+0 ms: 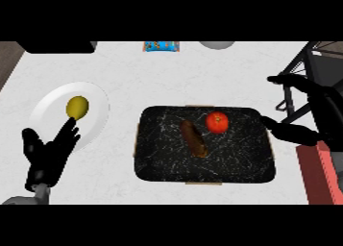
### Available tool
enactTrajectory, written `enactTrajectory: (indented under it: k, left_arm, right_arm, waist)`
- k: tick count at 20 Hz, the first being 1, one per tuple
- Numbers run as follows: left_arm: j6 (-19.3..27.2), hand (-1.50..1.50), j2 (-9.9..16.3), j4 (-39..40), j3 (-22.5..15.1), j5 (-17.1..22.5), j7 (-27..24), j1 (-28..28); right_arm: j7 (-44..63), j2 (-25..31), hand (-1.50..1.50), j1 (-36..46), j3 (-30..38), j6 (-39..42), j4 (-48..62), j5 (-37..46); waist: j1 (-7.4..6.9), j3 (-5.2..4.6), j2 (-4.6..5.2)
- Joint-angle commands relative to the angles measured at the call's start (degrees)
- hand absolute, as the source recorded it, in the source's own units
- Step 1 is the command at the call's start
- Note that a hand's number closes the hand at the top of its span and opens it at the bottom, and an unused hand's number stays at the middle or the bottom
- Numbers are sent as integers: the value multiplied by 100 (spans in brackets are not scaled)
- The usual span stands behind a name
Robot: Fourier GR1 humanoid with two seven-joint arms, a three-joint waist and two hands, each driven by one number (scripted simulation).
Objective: Pick the sweet potato from the tray and place it in the tiered shelf
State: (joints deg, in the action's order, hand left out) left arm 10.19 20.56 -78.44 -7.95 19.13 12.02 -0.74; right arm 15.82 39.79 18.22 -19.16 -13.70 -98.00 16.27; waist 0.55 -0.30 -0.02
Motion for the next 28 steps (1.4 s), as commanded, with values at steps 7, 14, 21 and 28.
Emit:
enactTrajectory:
  k: [7, 14, 21, 28]
  left_arm:
    - [-198, 0, 39, 228, 172, 61, 365, -367]
    - [-302, 0, -173, 385, 48, -95, 71, -304]
    - [-190, 0, -326, 655, 147, -128, 243, -677]
    - [-124, 0, -236, 374, 230, -171, 420, -638]
  right_arm:
    - [2247, 234, -150, 229, -836, 1910, -2171, -79]
    - [4704, -1296, -150, 1469, -2245, 2564, -1650, 981]
    - [5573, -2755, -150, 2274, -2587, 2634, -246, 2043]
    - [5604, -3554, -150, 2208, -2704, 2622, 1158, 2766]
  waist:
    - [6, 19, -36]
    - [-130, 12, -14]
    - [-84, 17, 6]
    - [-111, 26, 3]
